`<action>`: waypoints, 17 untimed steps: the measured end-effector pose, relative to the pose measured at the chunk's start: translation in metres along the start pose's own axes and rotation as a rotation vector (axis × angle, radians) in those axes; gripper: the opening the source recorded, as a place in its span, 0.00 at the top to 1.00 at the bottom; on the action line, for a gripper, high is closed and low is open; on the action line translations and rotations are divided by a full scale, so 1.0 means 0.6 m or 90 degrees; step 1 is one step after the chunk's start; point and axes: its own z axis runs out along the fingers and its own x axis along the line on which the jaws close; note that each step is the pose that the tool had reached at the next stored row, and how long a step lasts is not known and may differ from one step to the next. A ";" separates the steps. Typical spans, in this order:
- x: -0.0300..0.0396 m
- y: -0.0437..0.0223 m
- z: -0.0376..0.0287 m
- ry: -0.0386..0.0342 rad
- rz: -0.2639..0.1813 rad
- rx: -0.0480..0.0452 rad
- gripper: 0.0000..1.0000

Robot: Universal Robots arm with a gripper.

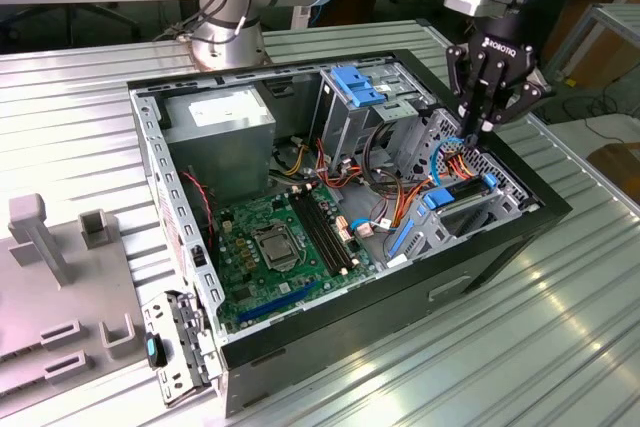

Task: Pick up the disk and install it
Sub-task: 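Insert the second disk wire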

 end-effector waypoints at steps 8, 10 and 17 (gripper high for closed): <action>-0.001 0.000 0.006 0.0150 -0.001 -0.0007 0.84; -0.001 0.000 0.015 0.0150 -0.001 -0.0009 0.84; 0.021 0.001 0.029 0.0128 -0.001 0.0012 0.84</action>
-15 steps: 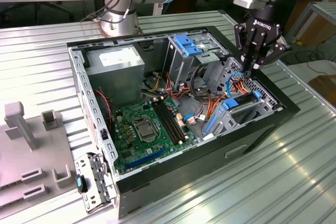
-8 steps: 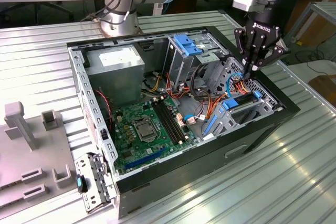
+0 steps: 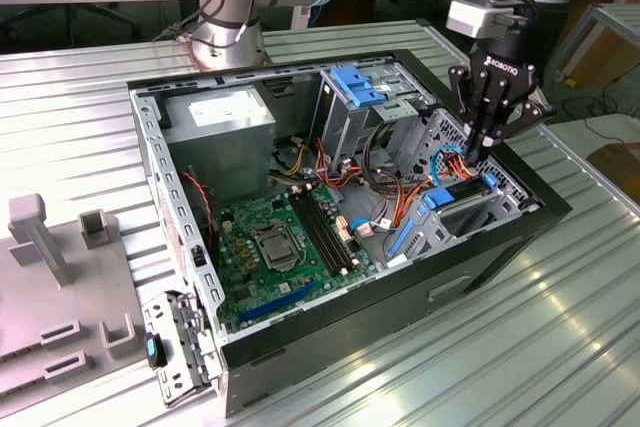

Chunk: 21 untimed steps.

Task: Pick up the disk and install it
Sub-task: 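Insert the second disk wire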

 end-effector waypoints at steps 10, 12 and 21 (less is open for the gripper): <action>0.013 0.010 0.005 -0.0489 -0.002 0.0179 0.84; 0.020 0.013 0.007 -0.0497 -0.003 0.0190 0.84; 0.036 0.026 0.018 -0.0650 -0.012 0.0348 0.84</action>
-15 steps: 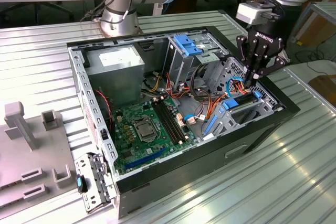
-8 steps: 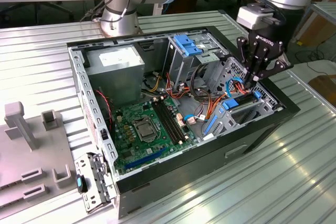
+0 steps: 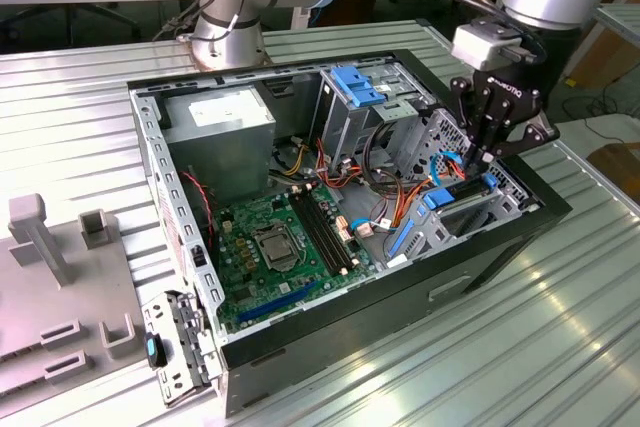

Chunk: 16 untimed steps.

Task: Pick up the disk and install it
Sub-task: 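Insert the second disk wire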

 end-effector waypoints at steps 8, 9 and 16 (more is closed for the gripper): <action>0.006 0.001 0.012 -0.0356 0.002 0.0007 0.84; 0.007 0.001 0.013 -0.0389 0.002 0.0007 0.84; 0.024 0.002 0.021 -0.0590 0.003 0.0010 0.84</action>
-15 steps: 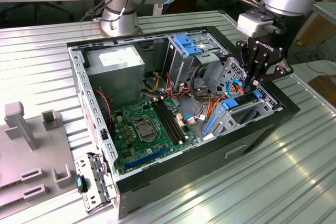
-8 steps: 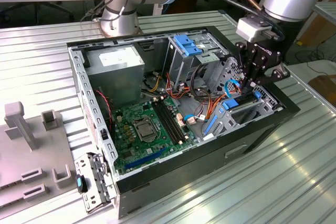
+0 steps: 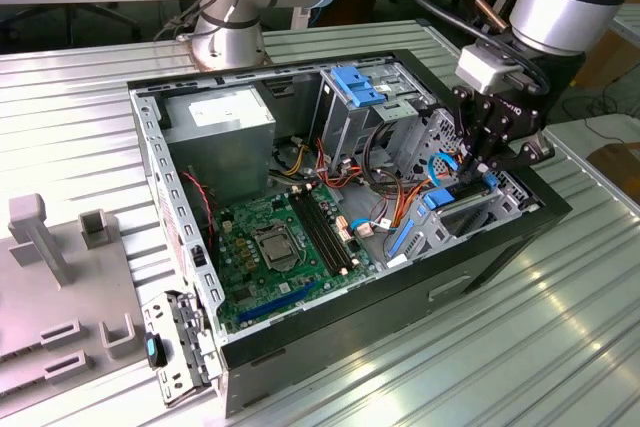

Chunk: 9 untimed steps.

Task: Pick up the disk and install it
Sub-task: 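Insert the second disk wire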

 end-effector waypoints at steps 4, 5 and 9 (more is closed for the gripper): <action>0.000 0.000 0.000 -0.0002 0.000 0.0000 0.84; 0.000 0.000 0.000 -0.0011 0.000 0.0000 0.84; 0.002 0.000 0.001 -0.0126 0.001 0.0000 0.84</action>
